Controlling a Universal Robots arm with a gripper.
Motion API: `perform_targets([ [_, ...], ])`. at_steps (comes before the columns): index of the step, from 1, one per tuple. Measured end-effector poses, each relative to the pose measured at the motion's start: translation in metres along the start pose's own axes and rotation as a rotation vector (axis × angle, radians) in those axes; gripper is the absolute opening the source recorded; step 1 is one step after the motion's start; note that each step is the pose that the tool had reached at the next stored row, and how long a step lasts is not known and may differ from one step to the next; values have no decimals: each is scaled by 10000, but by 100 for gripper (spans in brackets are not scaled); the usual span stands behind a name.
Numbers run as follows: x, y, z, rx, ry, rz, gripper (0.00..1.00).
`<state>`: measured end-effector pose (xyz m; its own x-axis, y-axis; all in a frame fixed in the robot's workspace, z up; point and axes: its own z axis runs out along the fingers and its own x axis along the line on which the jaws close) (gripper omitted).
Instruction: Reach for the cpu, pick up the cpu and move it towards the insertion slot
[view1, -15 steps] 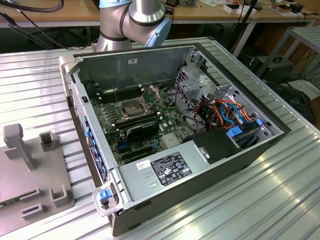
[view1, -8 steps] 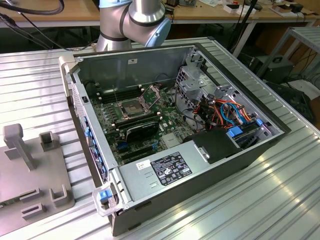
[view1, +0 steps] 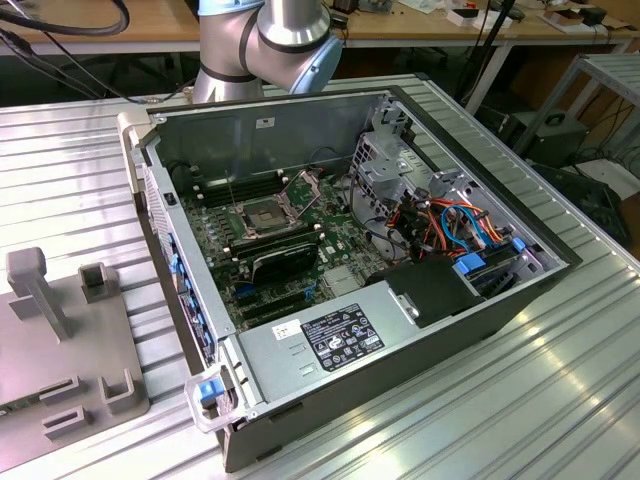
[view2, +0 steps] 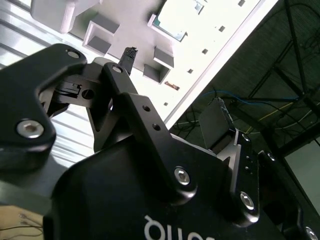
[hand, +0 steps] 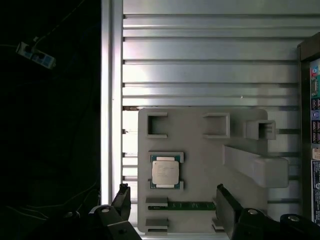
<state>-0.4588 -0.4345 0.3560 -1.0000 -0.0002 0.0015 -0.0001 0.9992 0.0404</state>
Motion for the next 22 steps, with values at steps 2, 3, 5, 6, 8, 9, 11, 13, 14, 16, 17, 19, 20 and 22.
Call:
perform_targets([
  [2,0,-1,12,0,1,-1,78],
  [3,0,-1,15,0,0,0,78],
  [5,0,-1,22,1,1,0,78],
  [6,0,-1,26,0,0,0,78],
  [8,0,-1,34,0,0,0,78],
  [9,0,-2,38,0,0,0,78],
  [11,0,-2,45,1,0,0,78],
  [13,0,-2,52,0,1,-1,78],
  [14,0,-2,57,0,0,0,78],
  [16,0,-3,63,0,0,0,78],
  [17,0,-3,67,0,0,0,78],
  [19,0,-3,74,1,1,0,78],
  [20,0,-3,76,1,1,0,78],
  [22,0,-3,83,0,0,0,78],
])
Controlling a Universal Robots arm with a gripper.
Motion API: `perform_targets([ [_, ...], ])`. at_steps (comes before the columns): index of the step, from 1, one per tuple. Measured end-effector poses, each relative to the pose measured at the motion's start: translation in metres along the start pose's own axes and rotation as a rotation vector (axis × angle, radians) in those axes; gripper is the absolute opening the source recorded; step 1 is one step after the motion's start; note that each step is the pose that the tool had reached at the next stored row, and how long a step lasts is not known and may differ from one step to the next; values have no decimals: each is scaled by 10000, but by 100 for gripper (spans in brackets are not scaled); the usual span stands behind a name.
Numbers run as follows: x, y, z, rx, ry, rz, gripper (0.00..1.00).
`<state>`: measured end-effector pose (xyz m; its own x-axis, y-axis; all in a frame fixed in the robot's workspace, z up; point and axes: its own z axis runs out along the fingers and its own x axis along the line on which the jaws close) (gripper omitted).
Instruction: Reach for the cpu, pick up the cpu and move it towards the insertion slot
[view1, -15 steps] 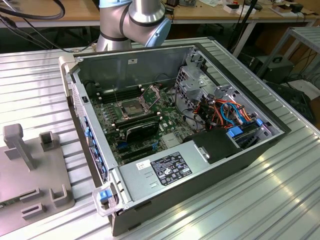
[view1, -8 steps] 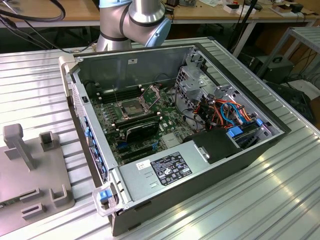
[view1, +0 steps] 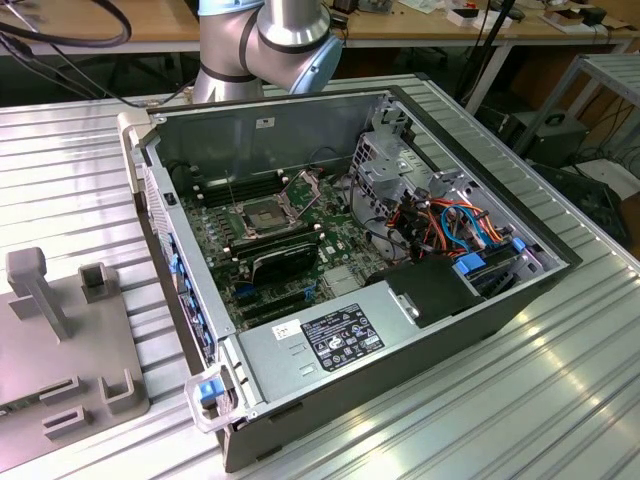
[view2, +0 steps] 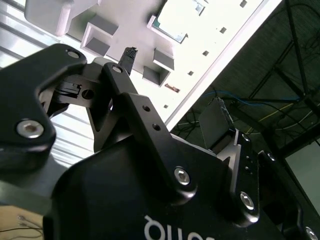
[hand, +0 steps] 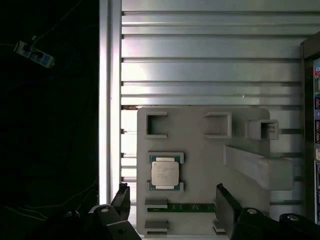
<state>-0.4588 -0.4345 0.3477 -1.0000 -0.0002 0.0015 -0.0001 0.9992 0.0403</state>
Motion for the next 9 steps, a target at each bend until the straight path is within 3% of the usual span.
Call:
perform_targets([
  [9,0,-1,33,0,0,0,78],
])
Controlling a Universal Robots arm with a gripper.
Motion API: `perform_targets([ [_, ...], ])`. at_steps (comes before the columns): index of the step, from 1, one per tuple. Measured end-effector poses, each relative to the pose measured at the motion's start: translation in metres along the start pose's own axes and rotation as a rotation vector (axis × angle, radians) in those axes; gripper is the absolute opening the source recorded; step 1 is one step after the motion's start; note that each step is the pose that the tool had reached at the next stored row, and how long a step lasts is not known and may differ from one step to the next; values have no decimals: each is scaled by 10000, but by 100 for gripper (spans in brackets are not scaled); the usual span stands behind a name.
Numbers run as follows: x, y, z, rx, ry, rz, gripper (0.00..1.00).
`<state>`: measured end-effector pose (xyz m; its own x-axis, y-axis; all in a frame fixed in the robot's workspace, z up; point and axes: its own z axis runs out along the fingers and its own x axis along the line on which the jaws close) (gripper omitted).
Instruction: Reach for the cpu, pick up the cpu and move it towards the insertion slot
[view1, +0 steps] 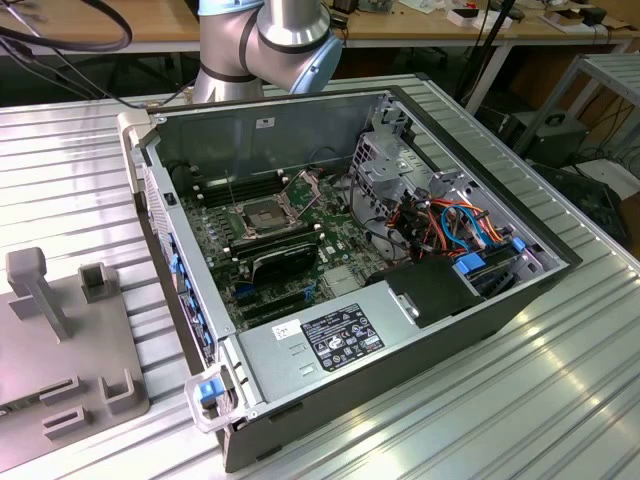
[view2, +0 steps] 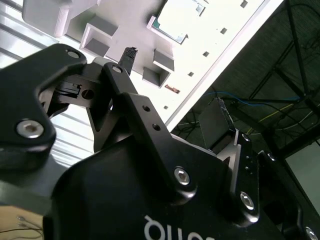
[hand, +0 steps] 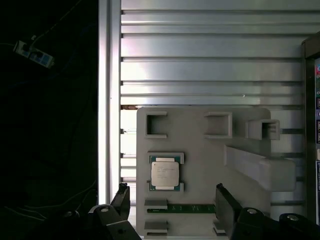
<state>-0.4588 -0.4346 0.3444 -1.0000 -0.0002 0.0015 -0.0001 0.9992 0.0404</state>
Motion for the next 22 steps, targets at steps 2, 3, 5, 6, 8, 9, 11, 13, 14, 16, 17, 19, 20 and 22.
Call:
perform_targets([
  [2,0,0,7,0,0,0,78],
  [3,0,0,9,0,0,0,78],
  [5,0,-1,17,0,0,0,78],
  [6,0,-1,25,1,1,0,78],
  [8,0,-1,33,0,0,0,78],
  [9,0,-2,37,1,1,0,78],
  [11,0,-2,48,1,2,0,78],
  [13,0,-2,56,0,1,0,78],
  [14,0,-2,61,0,1,0,78],
  [16,0,-3,69,0,1,0,78],
  [17,0,-3,72,0,1,0,78],
  [19,0,-3,82,0,2,0,78],
  [20,0,-4,87,1,2,0,78],
  [22,0,-4,94,1,1,0,78],
])
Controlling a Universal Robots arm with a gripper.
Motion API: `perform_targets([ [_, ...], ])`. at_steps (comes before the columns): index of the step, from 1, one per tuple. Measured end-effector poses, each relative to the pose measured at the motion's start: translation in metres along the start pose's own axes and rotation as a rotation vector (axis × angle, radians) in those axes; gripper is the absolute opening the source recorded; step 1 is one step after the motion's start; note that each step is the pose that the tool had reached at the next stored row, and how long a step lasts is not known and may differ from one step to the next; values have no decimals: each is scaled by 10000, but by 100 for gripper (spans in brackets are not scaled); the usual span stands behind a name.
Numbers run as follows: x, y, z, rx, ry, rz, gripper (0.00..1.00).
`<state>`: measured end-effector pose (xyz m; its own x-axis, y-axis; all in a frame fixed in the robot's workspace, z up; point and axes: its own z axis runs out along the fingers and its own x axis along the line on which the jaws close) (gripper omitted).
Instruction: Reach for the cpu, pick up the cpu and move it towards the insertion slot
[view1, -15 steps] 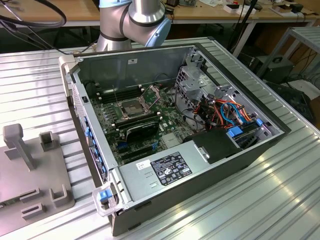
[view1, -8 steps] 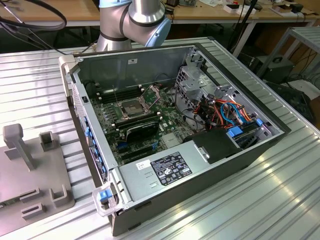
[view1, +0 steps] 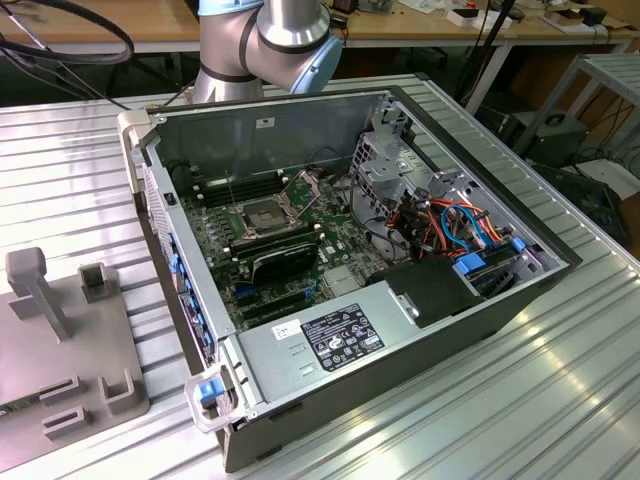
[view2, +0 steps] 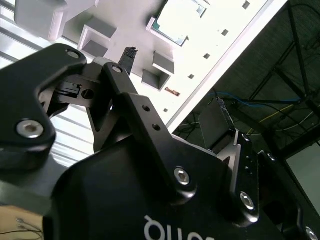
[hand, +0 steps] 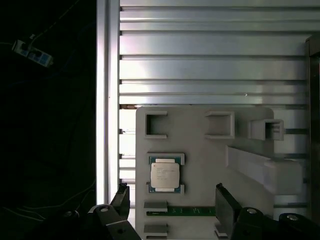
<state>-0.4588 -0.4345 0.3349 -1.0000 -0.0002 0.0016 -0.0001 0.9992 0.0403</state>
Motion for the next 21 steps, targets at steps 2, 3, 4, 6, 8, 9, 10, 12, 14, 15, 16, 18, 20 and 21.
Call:
perform_targets([
  [2,0,0,4,0,0,0,78],
  [3,0,0,6,0,1,0,78],
  [4,0,-1,9,0,0,0,78],
  [6,0,-1,15,0,3,0,78],
  [8,0,-1,20,0,2,0,78],
  [9,0,-1,23,0,2,0,78],
  [10,0,-1,25,0,3,0,78],
  [12,0,-1,29,0,4,0,78],
  [14,0,-1,34,0,5,0,78],
  [15,0,-2,36,0,4,0,78],
  [16,0,-2,39,0,4,0,78],
  [18,0,-2,44,0,5,0,78],
  [20,0,-2,51,0,6,0,78],
  [21,0,-2,53,0,6,0,78],
])
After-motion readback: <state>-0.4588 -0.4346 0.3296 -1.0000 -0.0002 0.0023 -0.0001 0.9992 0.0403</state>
